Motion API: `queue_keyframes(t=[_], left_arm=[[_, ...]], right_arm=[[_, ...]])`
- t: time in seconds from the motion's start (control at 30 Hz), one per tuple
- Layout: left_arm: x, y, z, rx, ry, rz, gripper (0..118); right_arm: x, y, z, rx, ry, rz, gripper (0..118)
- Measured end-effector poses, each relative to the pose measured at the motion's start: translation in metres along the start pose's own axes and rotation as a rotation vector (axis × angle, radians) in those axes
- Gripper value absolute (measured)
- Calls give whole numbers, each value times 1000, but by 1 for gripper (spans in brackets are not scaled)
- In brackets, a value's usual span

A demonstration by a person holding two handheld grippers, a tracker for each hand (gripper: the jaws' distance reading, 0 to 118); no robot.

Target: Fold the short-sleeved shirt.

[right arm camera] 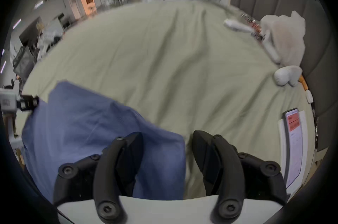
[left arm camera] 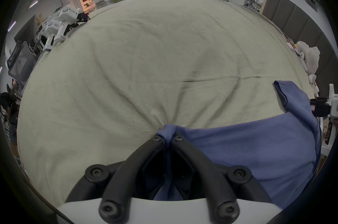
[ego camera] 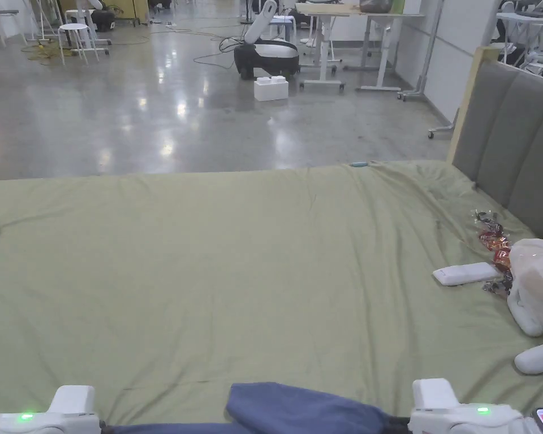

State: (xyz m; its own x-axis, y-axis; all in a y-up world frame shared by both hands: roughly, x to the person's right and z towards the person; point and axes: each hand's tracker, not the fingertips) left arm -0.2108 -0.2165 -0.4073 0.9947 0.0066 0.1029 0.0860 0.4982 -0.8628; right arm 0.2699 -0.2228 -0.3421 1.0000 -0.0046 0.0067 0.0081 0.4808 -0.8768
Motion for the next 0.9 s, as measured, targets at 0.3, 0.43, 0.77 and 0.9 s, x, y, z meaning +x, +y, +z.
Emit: queue_keyframes(t=[0.3, 0.43, 0.77, 0.9], left_arm=[[-24, -11, 65, 160, -107, 88, 1], [-43, -31, 162, 361, -194, 109, 1], [-86, -39, 386, 833, -197, 125, 1], [-87, -24, 440, 923, -141, 131, 0]], right_arm=[[-9, -12, 74, 232, -12, 56, 5], [-2, -15, 153, 434, -5, 23, 5], [8, 18, 322, 824, -7, -56, 4], [-3, 44, 368, 918, -36, -50, 4]])
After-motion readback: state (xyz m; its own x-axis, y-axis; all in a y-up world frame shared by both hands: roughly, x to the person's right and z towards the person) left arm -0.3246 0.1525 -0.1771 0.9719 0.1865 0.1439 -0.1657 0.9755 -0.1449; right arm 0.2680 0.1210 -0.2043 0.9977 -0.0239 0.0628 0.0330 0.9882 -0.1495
